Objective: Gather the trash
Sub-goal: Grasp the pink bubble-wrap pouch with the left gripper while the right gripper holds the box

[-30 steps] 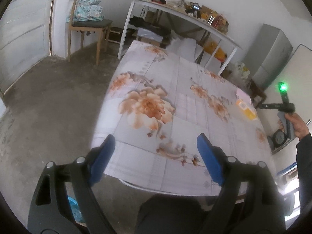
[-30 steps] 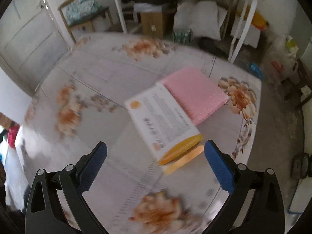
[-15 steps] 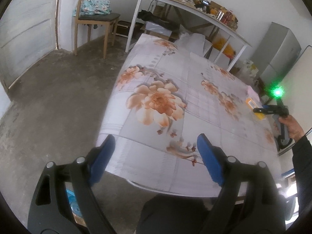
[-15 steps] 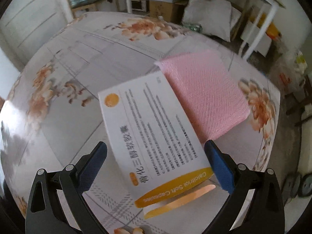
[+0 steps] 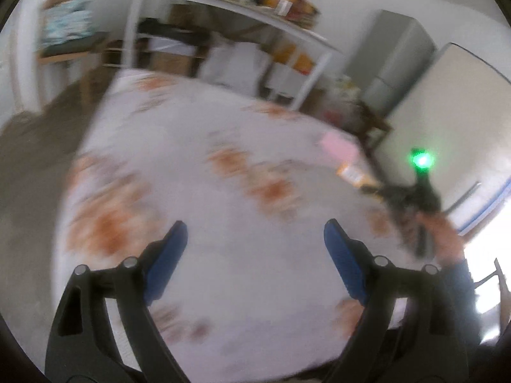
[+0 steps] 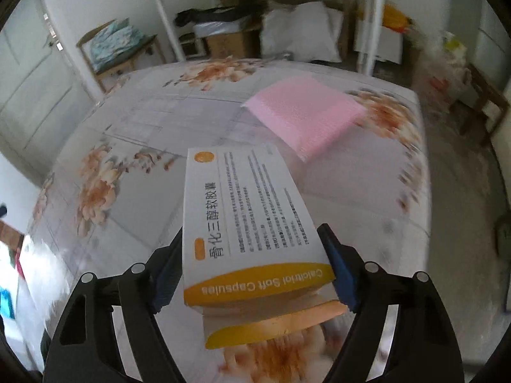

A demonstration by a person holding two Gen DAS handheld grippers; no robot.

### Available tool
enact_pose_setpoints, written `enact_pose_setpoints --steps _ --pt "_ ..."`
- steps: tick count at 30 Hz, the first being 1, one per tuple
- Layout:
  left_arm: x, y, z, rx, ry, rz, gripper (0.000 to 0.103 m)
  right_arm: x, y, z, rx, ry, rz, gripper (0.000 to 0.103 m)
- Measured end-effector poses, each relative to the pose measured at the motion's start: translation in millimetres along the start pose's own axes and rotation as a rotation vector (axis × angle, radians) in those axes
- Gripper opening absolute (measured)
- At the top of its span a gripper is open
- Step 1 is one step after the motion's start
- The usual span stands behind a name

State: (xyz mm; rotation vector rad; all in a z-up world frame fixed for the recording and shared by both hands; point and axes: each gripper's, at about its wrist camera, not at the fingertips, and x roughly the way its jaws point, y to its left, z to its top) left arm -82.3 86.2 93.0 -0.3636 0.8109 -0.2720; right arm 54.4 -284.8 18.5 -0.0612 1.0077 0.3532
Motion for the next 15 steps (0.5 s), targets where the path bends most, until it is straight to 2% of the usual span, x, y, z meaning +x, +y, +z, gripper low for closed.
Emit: enact_pose_setpoints --steps 4,7,11,15 --pt "69.6 -57.2 46.5 0.003 0.045 -0.096 0.083 -25.4 -11.8 -25.7 0.057 -0.041 -0.031 0.076" --pt "128.8 -88.8 71.0 -0.075 0.109 -0.154 0.083 -36.6 -17.6 -40.1 0.076 -0.06 -0.047 0.076" --pt "215.4 -128.6 92.5 -0.216 0.184 -0.161 0.083 -50.2 -26.2 -50.8 0.096 -0.103 -0.032 0.076" --pt "273.1 -160.1 104.1 -0.285 0.217 -0.129 0.084 -50.5 -32.2 -56.0 0.096 -0.12 -0.002 0.076"
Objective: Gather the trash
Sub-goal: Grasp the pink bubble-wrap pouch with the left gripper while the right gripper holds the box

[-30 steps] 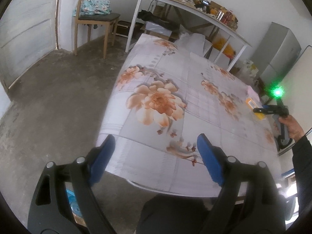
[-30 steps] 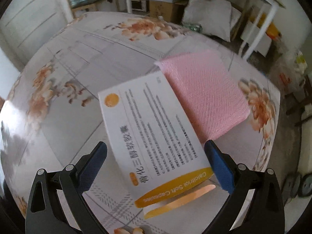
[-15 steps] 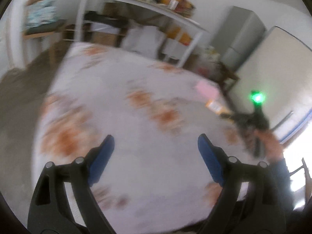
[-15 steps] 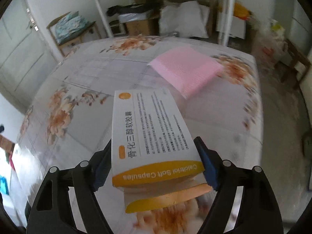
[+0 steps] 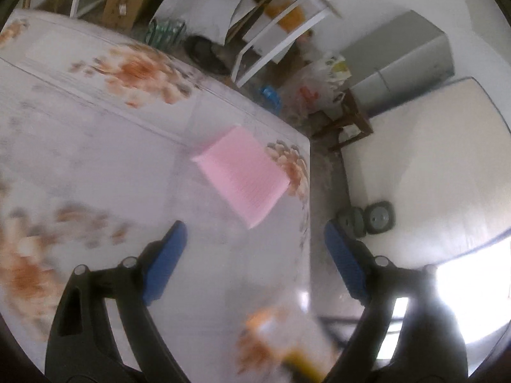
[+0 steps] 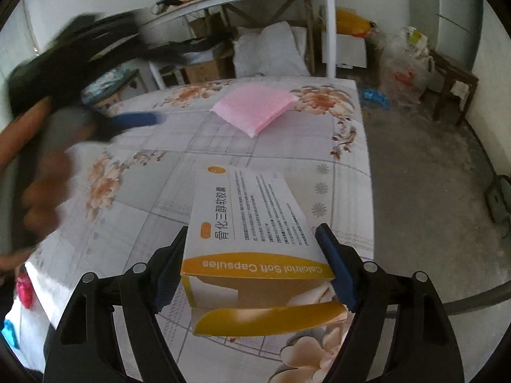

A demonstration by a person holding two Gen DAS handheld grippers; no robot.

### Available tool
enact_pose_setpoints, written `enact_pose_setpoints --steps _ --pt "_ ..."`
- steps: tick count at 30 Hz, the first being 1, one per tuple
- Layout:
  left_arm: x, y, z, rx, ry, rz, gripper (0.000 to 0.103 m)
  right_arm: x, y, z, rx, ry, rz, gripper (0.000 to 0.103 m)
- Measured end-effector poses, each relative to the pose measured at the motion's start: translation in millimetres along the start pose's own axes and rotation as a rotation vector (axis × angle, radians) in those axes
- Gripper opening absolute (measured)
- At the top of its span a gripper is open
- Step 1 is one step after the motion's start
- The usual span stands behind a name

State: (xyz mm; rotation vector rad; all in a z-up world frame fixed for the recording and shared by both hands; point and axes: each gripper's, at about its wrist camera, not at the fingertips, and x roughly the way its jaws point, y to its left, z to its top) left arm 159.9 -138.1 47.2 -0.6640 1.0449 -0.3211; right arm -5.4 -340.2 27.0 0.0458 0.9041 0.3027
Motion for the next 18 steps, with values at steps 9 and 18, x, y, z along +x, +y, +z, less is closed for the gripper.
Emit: enact_pose_setpoints --steps 9,18 --pt "86.8 -22.2 25.6 -0.159 -0.019 0.108 0.084 23.3 -21.0 -15.1 -0.005 0.087 -0.01 0.077" --pt "108.1 -27.2 47.1 -0.18 -0.021 0.221 0.087 24.2 -14.3 -1.0 -0.051 0.063 0.02 0.097"
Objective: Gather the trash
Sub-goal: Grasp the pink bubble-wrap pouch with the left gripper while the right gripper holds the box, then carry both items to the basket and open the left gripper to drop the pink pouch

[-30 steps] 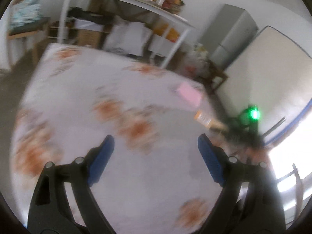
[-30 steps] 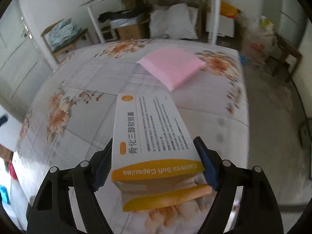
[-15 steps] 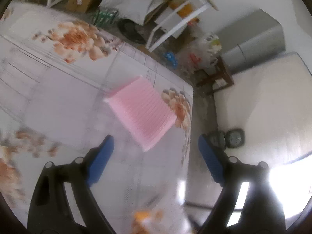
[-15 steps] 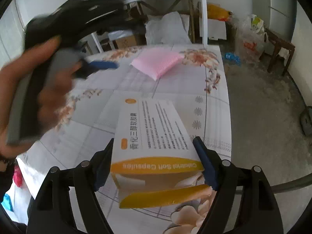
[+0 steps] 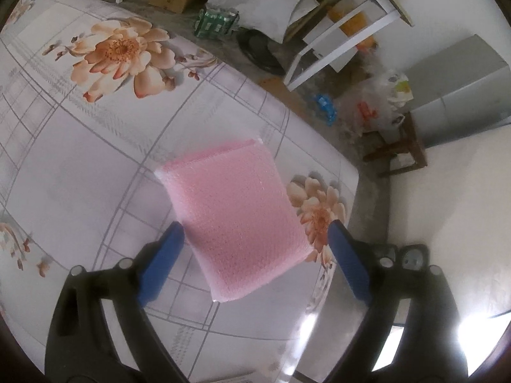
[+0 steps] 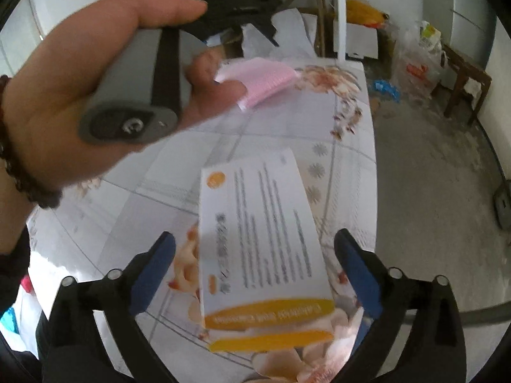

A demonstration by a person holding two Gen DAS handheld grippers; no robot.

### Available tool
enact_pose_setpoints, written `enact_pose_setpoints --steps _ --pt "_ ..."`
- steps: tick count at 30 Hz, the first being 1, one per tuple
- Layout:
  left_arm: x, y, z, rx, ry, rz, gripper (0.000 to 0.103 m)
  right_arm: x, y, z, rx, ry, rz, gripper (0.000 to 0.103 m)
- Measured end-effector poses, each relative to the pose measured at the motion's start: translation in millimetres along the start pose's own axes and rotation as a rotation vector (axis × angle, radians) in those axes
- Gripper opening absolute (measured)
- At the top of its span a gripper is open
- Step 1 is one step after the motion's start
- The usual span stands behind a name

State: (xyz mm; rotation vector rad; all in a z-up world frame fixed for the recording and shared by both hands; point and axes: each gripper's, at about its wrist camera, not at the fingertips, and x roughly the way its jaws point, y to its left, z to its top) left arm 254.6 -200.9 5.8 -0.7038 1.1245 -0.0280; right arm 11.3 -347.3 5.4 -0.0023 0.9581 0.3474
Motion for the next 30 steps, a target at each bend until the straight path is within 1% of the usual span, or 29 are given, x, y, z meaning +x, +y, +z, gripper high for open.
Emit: enact_pose_setpoints --steps 4,5,6,7,8,12,14,16,18,20,22,26,29,30 --pt "-4.8 8.2 4.8 -0.001 0.003 -0.002 0.087 10.8 -0.5 5.4 0.012 0.034 -0.026 0.096" --pt "-6.8 10.5 4.5 0.0 0.004 -0.004 0.088 13.4 -1.0 5.9 0.014 0.04 -0.032 0.092" --pt "-10.6 14.4 3.2 -0.002 0.002 -0.005 0.088 17.1 -1.6 5.8 0.01 0.049 -0.048 0.076" --pt "-10.7 16.9 2.3 -0.003 0.001 -0.007 0.089 19.3 -3.2 5.3 0.015 0.058 -0.054 0.072" --pt "-9.4 17.9 1.0 -0.002 0.003 -0.006 0.089 18.9 -4.9 4.9 0.021 0.053 -0.074 0.072" --pt "-6.0 22.3 -1.2 -0.027 0.014 -0.014 0.089 16.1 -4.9 2.2 0.024 0.044 -0.068 0.071" --pt "-4.2 20.2 0.2 -0.033 0.008 0.001 0.09 16.1 -4.4 1.9 0.02 0.045 -0.065 0.071" --pt "-0.4 16.0 2.5 -0.042 0.001 0.033 0.091 15.5 -6.7 2.7 0.028 0.043 -0.064 0.071" --pt "4.0 9.7 6.1 -0.054 -0.017 0.082 0.092 15.6 -8.1 3.5 0.033 0.043 -0.062 0.071" --pt "11.3 0.3 9.2 -0.042 -0.03 0.154 0.093 15.5 -8.5 3.3 0.033 0.043 -0.057 0.071" --pt "17.3 -5.0 10.9 -0.033 -0.036 0.187 0.093 15.3 -9.4 2.0 0.033 0.042 -0.052 0.072" --pt "29.6 -20.1 10.7 0.041 -0.025 0.284 0.095 16.2 -10.9 2.1 0.037 0.043 -0.049 0.072" --pt "29.3 -23.7 10.5 0.095 0.0 0.289 0.093 17.4 -10.2 2.7 0.031 0.046 -0.055 0.072" --pt "28.8 -25.6 10.4 0.119 0.001 0.302 0.088 17.8 -10.1 3.0 0.03 0.047 -0.057 0.072"
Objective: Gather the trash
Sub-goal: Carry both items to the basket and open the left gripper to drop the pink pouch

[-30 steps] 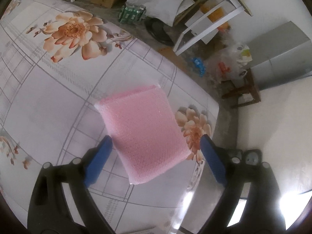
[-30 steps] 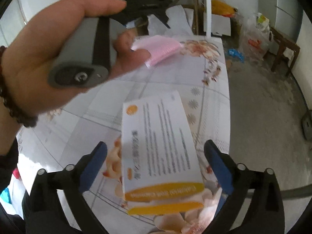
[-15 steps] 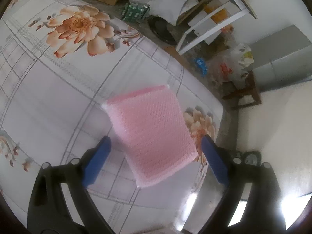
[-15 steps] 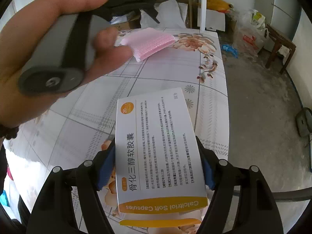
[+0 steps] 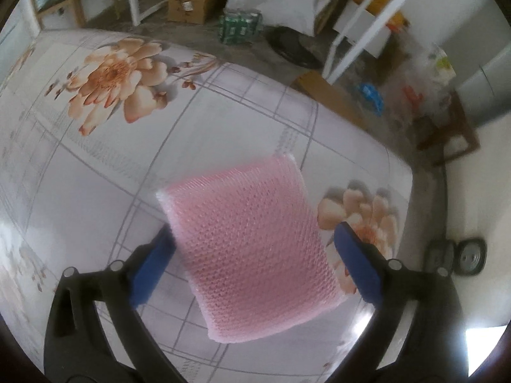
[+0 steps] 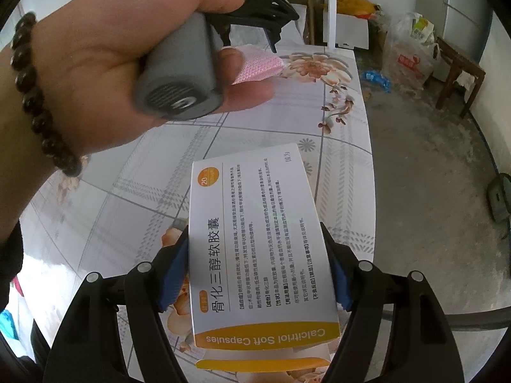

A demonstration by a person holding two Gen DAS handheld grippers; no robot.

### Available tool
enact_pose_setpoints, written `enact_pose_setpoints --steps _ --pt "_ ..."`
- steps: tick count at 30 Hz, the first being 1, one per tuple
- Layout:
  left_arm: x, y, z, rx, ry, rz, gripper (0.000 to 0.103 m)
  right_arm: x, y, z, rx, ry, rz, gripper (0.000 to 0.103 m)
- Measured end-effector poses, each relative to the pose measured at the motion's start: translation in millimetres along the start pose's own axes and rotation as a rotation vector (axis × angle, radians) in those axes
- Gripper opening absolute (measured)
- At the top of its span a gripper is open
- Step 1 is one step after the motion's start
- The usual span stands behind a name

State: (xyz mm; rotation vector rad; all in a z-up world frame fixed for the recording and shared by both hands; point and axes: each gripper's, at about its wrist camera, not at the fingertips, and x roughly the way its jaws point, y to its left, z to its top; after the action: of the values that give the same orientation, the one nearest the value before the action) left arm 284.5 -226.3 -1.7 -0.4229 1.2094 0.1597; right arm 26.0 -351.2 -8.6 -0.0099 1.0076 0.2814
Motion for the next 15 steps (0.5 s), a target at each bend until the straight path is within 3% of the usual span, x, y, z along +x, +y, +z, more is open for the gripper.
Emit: enact_pose_setpoints --steps 1,2,10,15 --pt "-2.9 0.4 -0.7 0.026 -0.01 0.008 0.079 0.3 0.6 0.3 -0.001 0.0 -0.004 0.072" --pt "-4.7 4.1 -0.8 0.036 -0.006 -0.015 0.077 0.4 0.7 0.3 -0.002 0.0 -0.005 0.072" --pt "-23.9 45.0 -3.8 0.103 -0.006 -0.087 0.072 -2.1 4.9 -1.2 -0.008 -0.003 -0.014 0.071" --pt "-73.1 88.2 -14.4 0.164 -0.069 -0.152 0.072 -7.9 11.7 1.2 -0.012 -0.028 -0.006 0.071"
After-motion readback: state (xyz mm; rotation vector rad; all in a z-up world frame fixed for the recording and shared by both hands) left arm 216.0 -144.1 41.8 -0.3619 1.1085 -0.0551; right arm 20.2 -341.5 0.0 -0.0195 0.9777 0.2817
